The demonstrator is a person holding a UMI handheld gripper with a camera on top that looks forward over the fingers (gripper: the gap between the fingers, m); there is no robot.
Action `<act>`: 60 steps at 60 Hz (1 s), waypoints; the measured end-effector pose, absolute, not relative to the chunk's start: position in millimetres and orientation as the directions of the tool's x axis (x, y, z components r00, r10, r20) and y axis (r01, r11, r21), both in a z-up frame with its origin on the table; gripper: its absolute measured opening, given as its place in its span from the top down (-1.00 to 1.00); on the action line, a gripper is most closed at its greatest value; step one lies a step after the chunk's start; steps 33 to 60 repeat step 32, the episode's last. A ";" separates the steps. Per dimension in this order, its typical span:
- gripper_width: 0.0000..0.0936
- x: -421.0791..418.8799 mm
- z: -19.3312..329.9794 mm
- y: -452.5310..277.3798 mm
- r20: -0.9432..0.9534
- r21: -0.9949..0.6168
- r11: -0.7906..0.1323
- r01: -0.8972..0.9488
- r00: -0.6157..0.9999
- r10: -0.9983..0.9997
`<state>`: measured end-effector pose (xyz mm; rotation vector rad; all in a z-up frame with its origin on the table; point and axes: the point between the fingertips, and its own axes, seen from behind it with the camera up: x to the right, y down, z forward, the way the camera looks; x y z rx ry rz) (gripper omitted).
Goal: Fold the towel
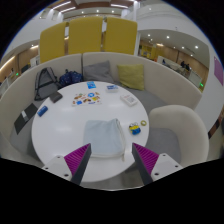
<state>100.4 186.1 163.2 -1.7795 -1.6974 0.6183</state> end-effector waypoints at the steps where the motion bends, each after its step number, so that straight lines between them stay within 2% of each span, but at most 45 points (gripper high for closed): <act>1: -0.85 106.9 170.8 185.1 0.072 -0.693 -0.003 0.721 0.073 0.995; 12: -0.85 173.0 237.8 178.4 0.067 -0.684 -0.019 0.729 0.089 0.994; 21: -0.86 180.8 265.2 190.8 0.116 -0.724 0.013 0.689 0.102 0.988; 60: -0.85 178.2 263.3 188.6 0.122 -0.724 0.019 0.689 0.102 0.987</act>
